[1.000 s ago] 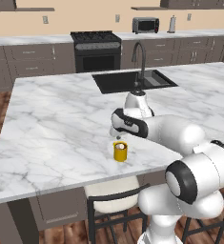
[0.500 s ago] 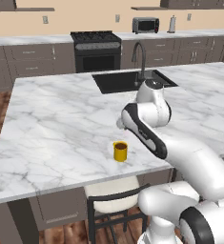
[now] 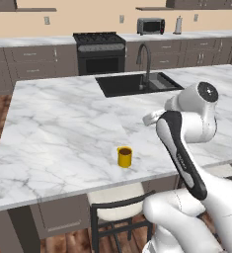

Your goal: Pick up the marshmallow and place it in the cup of hot chocolate on the dining counter.

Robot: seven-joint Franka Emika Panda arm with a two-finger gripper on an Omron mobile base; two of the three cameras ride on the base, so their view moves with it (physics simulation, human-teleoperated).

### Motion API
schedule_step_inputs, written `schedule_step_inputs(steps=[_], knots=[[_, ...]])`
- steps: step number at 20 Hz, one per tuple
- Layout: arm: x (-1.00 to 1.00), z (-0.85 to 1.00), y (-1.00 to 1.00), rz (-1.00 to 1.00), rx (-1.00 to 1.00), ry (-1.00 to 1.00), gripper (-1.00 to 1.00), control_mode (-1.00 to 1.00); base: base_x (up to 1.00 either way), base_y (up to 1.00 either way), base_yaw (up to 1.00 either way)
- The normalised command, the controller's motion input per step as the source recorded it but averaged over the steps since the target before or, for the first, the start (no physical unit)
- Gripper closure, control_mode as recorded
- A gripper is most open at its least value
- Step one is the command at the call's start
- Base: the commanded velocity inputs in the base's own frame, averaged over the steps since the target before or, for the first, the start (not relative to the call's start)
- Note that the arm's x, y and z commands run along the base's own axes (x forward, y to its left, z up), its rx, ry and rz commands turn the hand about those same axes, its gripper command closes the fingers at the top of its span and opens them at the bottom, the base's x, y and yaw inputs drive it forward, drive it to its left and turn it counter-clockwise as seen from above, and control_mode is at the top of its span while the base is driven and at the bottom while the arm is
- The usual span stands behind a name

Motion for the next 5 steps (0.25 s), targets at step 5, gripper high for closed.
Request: schedule_step_inputs(steps=[5], knots=[[-0.43, 0.68, -0.24, 0.0, 0.09, -0.01, -1.0, -1.0, 0.0, 0.0, 0.0]])
